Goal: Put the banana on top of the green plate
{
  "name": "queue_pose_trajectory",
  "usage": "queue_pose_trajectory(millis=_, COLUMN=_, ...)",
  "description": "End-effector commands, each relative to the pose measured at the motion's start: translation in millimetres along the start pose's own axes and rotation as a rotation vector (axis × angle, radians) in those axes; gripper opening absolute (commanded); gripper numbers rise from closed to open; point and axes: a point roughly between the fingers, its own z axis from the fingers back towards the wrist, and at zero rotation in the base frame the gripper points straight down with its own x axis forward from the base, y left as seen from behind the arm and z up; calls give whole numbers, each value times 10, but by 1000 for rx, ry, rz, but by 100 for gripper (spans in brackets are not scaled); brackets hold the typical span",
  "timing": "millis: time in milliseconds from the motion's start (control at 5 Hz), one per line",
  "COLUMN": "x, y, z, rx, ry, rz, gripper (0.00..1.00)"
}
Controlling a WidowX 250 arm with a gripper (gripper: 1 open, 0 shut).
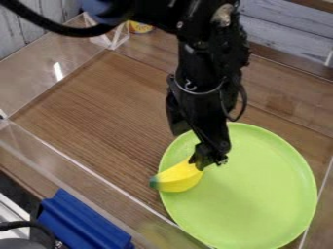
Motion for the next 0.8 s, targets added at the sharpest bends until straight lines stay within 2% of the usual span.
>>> queue_pose_trajectory(millis=0, x=33, y=43, z=39, rx=13, ry=-44, rz=10, gripper=100)
queue_pose_trajectory(millis=600, x=35, y=62, z=68, rx=21, ry=-84, rz=36, gripper=100)
